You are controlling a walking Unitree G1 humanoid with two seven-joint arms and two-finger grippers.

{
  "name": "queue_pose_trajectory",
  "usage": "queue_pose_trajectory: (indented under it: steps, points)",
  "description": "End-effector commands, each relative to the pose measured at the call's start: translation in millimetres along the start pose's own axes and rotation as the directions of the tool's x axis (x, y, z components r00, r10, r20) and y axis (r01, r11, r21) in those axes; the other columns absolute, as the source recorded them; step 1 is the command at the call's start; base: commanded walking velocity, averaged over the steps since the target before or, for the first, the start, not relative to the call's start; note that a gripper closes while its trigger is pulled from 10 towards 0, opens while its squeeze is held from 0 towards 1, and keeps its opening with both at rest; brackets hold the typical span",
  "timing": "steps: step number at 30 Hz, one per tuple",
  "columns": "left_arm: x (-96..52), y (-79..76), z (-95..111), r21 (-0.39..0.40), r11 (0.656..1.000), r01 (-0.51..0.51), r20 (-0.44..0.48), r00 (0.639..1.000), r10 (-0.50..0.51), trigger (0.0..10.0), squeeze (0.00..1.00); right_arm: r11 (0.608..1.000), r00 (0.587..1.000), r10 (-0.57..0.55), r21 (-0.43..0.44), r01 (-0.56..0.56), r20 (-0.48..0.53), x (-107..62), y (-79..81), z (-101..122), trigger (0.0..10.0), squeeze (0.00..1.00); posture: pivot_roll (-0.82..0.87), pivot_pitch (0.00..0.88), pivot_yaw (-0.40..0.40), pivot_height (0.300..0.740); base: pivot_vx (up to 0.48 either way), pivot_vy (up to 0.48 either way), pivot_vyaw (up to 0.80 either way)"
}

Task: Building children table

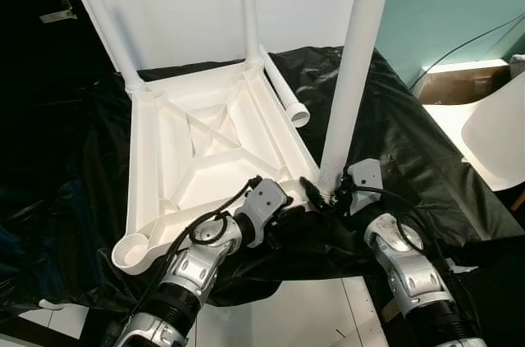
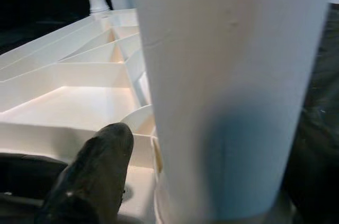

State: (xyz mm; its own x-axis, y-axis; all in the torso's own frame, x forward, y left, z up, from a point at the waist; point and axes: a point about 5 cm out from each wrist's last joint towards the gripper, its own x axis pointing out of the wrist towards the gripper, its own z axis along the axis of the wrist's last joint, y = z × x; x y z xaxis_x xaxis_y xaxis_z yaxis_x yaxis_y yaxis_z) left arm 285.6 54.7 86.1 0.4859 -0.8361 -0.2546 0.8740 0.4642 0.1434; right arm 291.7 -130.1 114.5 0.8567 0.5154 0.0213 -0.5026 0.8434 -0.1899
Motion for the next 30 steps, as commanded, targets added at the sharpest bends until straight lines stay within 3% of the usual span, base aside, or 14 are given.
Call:
queue_pose_trajectory:
  steps: [1,2,5,7,9,12,13,14,20,26,28,30]
  points:
    - [-0.2,-14.1,-24.5,-0.049,0.996,0.07,-0.108,0.991,-0.075,10.0,0.0,0.99,0.991,0.132,-0.051,-0.133,-0.017,0.0,-7.8,2.7,10.0,0.0,-0.1,0.0,0.054,0.74,0.0,0.0,0.0]
    - [-0.2,-14.1,-24.5,-0.049,0.996,0.07,-0.108,0.991,-0.075,10.0,0.0,0.99,0.991,0.132,-0.051,-0.133,-0.017,0.0,-7.8,2.7,10.0,0.0,-0.1,0.0,0.054,0.74,0.0,0.0,0.0]
    - [0.2,-14.0,-24.1,-0.048,0.996,0.072,-0.107,0.991,-0.077,10.0,0.0,0.971,0.975,0.22,-0.09,-0.223,-0.042,-2.8,-27.4,9.9,10.0,0.0,-0.1,0.0,0.057,0.74,0.0,0.0,0.0]
    - [0.2,-14.0,-24.1,-0.048,0.996,0.072,-0.107,0.991,-0.077,10.0,0.0,0.971,0.975,0.22,-0.09,-0.223,-0.042,-2.8,-27.4,9.9,10.0,0.0,-0.1,0.0,0.057,0.74,0.0,0.0,0.0]
    - [0.4,-13.9,-23.8,-0.047,0.996,0.073,-0.108,0.991,-0.078,10.0,0.0,0.952,0.959,0.271,-0.121,-0.28,-0.084,-4.5,-41.1,14.0,10.0,0.0,-0.1,0.0,0.056,0.74,0.0,0.0,0.0]
    - [0.5,-14.0,-23.6,-0.046,0.996,0.074,-0.107,0.991,-0.078,10.0,0.0,0.944,0.951,0.287,-0.137,-0.301,-0.11,-5.2,-47.1,14.6,10.0,0.0,-0.1,0.0,0.055,0.74,0.0,0.0,0.0]
    - [0.6,-14.2,-23.4,-0.047,0.996,0.074,-0.107,0.991,-0.078,10.0,0.0,0.938,0.946,0.297,-0.145,-0.314,-0.126,-5.5,-50.9,14.7,7.7,0.0,-0.1,0.0,0.053,0.74,0.0,0.0,0.0]
    - [0.4,-14.3,-23.3,-0.047,0.996,0.073,-0.107,0.991,-0.078,10.0,0.0,0.934,0.942,0.307,-0.147,-0.326,-0.135,-5.6,-52.3,14.4,0.0,0.0,-0.09,0.0,0.051,0.74,0.0,0.0,0.0]
    - [-1.5,-14.7,-24.3,-0.051,0.996,0.067,-0.107,0.992,-0.072,10.0,0.0,0.927,0.929,0.332,-0.124,-0.354,-0.164,-8.6,-48.6,7.2,0.0,0.0,-0.09,0.0,0.044,0.74,0.0,0.0,0.0]
    - [-2.3,-15.9,-25.2,-0.053,0.997,0.064,-0.108,0.992,-0.069,10.0,0.0,0.951,0.94,0.302,-0.019,-0.309,-0.16,-15.1,-22.0,-9.7,0.0,0.0,-0.09,0.0,0.047,0.74,0.0,0.0,0.0]
    - [-1.9,-16.7,-25.1,-0.054,0.996,0.065,-0.106,0.992,-0.071,10.0,0.0,0.972,0.962,0.234,0.005,-0.236,-0.14,-17.0,-8.3,-15.1,0.0,0.0,-0.09,0.0,0.048,0.74,0.0,0.0,0.0]
    - [-2.2,-16.7,-25.4,-0.054,0.996,0.067,-0.108,0.992,-0.072,10.0,0.0,0.999,0.995,0.032,0.03,-0.029,-0.092,-15.4,-7.6,-15.7,0.0,0.0,-0.08,0.0,0.042,0.74,0.0,0.0,0.0]
